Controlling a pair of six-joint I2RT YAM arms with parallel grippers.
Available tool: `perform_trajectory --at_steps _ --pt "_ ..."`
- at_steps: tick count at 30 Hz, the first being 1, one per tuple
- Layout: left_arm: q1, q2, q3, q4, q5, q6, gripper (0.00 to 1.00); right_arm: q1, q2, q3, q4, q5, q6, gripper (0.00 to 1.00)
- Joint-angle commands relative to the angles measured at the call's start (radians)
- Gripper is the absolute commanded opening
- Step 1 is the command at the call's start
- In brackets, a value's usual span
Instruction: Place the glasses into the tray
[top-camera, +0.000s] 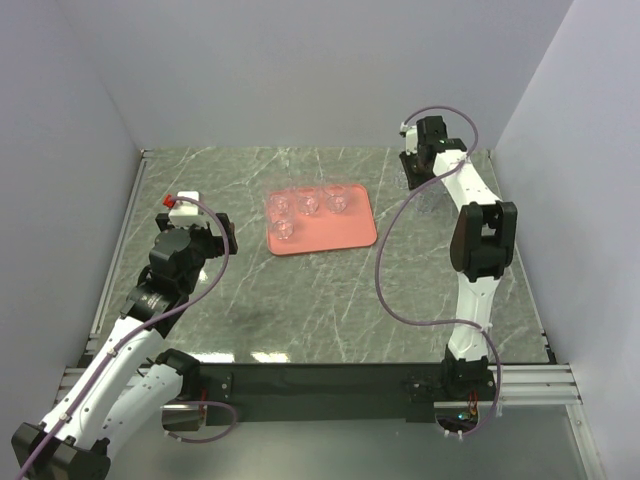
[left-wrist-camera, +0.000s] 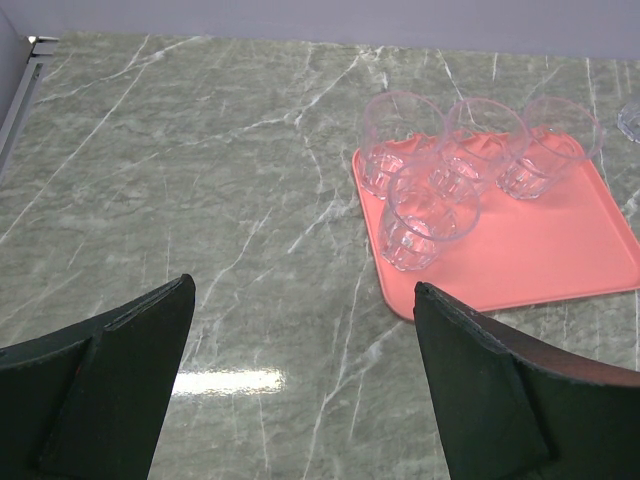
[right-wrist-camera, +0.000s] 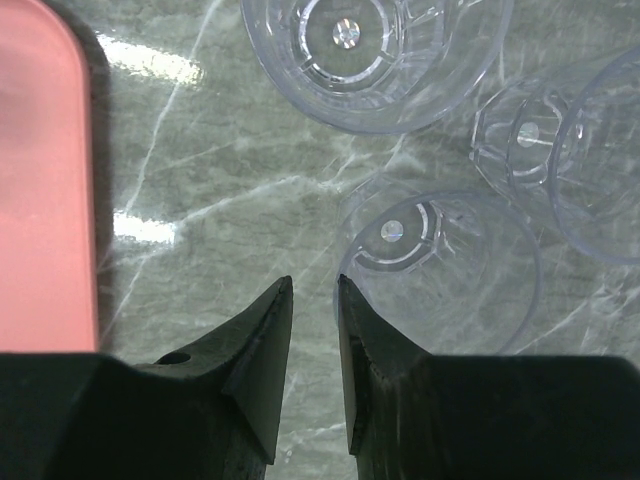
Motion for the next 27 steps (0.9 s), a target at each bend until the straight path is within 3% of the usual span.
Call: perform_trajectory --at_steps 1,23,27 --pt "0.007 -0.003 -0.003 0.036 0.01 0.012 0.97 -0.009 0.006 0.012 0.016 0.029 -0.003 0.32" --pt "0.005 -0.003 -0.003 0.038 0.008 0.012 0.97 -0.013 0.055 0.008 0.013 0.069 -0.014 0.29" --pt "0.005 -0.003 -0.005 0.036 0.008 0.012 0.97 -0.015 0.052 0.007 0.009 0.06 -0.024 0.12"
